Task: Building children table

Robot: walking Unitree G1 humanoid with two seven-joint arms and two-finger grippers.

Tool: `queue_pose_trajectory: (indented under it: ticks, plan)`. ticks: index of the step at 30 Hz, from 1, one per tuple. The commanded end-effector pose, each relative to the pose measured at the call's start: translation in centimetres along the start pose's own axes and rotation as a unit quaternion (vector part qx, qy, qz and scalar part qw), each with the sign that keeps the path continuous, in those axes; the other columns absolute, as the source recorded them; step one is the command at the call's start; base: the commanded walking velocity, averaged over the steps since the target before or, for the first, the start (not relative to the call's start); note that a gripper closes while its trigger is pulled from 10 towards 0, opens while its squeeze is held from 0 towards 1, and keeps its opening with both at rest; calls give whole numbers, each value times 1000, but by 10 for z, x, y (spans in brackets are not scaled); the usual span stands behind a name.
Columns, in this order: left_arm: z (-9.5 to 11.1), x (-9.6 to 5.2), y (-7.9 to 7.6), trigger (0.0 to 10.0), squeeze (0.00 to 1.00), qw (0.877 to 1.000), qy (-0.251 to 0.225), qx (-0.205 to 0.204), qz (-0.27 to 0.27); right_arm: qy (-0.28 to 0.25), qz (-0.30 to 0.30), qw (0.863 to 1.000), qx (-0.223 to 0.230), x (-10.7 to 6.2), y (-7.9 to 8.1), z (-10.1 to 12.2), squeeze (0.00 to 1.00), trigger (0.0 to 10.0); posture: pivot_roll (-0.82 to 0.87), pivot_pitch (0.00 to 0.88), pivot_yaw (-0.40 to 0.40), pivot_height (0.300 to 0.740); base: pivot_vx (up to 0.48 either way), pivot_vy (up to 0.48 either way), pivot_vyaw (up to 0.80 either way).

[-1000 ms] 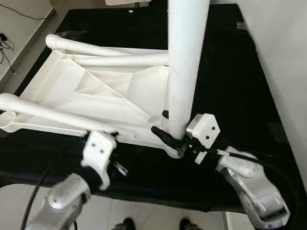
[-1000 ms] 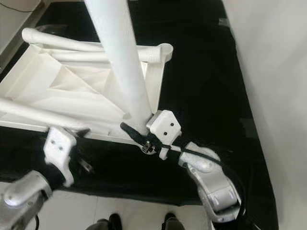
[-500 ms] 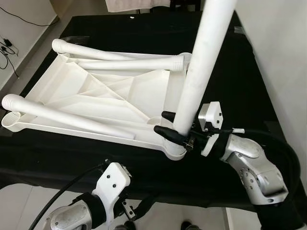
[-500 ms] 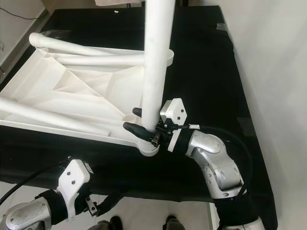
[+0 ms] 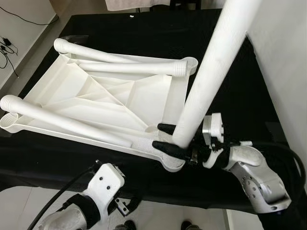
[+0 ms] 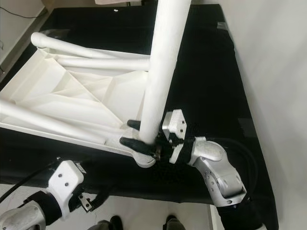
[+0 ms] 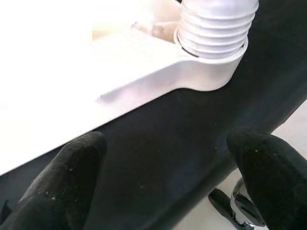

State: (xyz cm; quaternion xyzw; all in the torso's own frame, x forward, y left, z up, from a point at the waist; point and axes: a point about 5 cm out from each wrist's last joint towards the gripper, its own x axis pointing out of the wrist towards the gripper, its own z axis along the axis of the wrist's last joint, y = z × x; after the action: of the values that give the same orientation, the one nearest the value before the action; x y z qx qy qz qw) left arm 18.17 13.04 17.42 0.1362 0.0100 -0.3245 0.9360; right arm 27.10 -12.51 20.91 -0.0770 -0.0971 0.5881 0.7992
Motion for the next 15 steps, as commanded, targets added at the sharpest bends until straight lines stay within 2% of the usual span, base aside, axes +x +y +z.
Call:
queue_pose_trajectory:
  ticks: [1,12,15]
  plan:
    - [-2,-5,-1,10000,0,1000,11,7,-1,82,38,995,39,0,13,-35,0,10000,48,346,79,740,0,0,0]
    - [-2,-7,-4,10000,0,1000,11,3,-1,140,69,988,20,-4,13,-41,0,10000,48,368,72,740,0,0,0]
    - [-2,-7,-6,10000,0,1000,10,2,-1,142,59,987,39,-2,11,-42,0,10000,48,369,70,740,0,0,0]
